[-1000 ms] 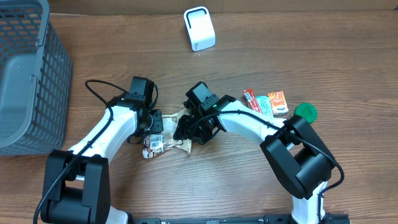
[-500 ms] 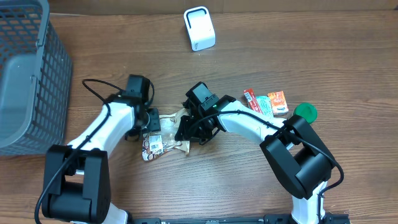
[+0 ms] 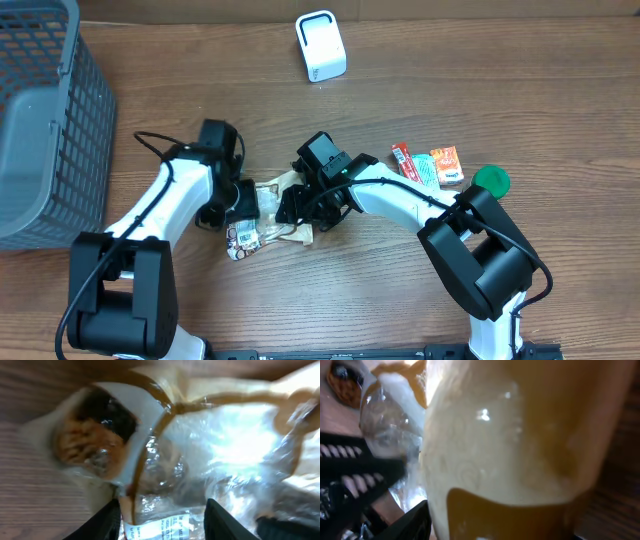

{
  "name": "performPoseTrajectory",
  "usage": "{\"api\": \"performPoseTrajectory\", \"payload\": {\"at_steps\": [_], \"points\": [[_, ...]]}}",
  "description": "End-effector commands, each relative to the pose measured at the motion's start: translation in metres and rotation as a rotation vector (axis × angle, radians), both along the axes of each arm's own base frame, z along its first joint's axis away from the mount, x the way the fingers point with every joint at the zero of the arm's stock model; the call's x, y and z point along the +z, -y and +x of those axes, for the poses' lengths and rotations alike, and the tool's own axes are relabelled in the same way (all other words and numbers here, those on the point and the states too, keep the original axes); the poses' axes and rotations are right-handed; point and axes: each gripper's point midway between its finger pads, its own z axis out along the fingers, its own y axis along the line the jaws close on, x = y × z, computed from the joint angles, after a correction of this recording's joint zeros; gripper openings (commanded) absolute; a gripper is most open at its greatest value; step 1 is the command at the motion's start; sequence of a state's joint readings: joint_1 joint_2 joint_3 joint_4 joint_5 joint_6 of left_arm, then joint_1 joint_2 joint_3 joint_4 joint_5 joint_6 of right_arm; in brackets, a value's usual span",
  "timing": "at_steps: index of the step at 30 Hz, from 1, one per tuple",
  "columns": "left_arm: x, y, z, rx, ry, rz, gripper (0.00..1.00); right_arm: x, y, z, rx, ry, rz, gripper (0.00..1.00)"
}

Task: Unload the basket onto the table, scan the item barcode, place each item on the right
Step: 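Lift the bag, keep it in the right gripper, retract left arm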

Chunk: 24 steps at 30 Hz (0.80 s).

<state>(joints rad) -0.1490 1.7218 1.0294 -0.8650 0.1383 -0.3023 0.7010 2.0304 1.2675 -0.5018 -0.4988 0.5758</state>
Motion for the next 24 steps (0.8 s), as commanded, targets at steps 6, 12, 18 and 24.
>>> {"api": "performPoseTrajectory", "payload": {"at_steps": [6, 12, 18, 24], "points": [[-0.006, -0.003, 0.002, -0.099, 0.022, 0.021, 0.39, -0.002, -0.005, 0.011, -0.008, 0.060, 0.009, 0.58], [-0.007, -0.011, 0.003, -0.107, 0.028, 0.067, 0.38, 0.004, -0.014, 0.021, -0.009, 0.110, 0.051, 0.57], [-0.007, -0.011, 0.005, -0.123, 0.035, 0.069, 0.39, 0.005, -0.014, 0.022, -0.009, 0.113, 0.054, 0.33], [-0.006, -0.010, 0.013, -0.098, 0.066, 0.065, 0.35, 0.013, -0.014, 0.025, -0.009, 0.124, 0.072, 0.21]]}}
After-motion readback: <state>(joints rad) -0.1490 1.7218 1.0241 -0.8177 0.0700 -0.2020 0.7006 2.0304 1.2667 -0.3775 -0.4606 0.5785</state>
